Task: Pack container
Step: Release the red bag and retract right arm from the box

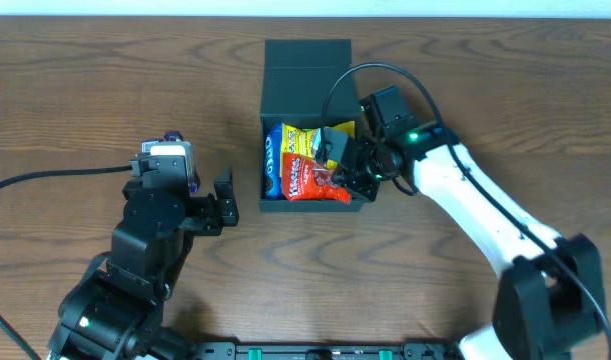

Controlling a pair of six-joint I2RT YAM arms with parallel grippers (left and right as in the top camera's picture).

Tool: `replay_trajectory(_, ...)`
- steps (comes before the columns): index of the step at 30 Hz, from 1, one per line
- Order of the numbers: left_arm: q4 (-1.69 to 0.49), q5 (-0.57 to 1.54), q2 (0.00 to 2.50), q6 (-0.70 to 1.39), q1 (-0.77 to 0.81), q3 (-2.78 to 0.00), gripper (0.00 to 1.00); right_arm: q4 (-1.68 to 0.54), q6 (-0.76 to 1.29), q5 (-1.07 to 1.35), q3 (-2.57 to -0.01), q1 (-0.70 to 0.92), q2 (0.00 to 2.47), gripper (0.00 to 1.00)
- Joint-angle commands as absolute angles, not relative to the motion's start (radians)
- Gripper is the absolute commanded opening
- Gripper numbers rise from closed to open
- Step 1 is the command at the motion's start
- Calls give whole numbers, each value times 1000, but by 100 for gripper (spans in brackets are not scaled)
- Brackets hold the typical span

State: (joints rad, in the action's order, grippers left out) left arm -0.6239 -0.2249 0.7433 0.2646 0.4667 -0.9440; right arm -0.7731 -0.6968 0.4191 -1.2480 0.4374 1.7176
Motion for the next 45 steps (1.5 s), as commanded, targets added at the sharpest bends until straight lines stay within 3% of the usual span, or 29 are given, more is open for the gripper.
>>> replay_trajectory(1, -624, -244, 739, 258, 463, -964, 95, -771, -681, 383, -1248, 447, 1777, 2)
replay_trajectory(16, -624, -244, 739, 258, 463, -964, 95, -727, -681, 273, -1248, 446, 1876, 1)
replay_trajectory(21, -624, -248, 739, 257, 463, -964, 96, -775, -681, 374, -1250, 447, 1842, 1)
replay_trajectory(27, -625, -300, 741, 257, 463, -964, 95, -781, -677, 609, -1250, 446, 1699, 1)
replay_trajectory(36, -640, -326, 863, 258, 463, -964, 95, -786, -595, 629, -1250, 421, 1406, 1)
replay_trajectory(45, -628, -391, 1002, 264, 392, -964, 95, -920, -599, 619, -1249, 216, 1248, 1)
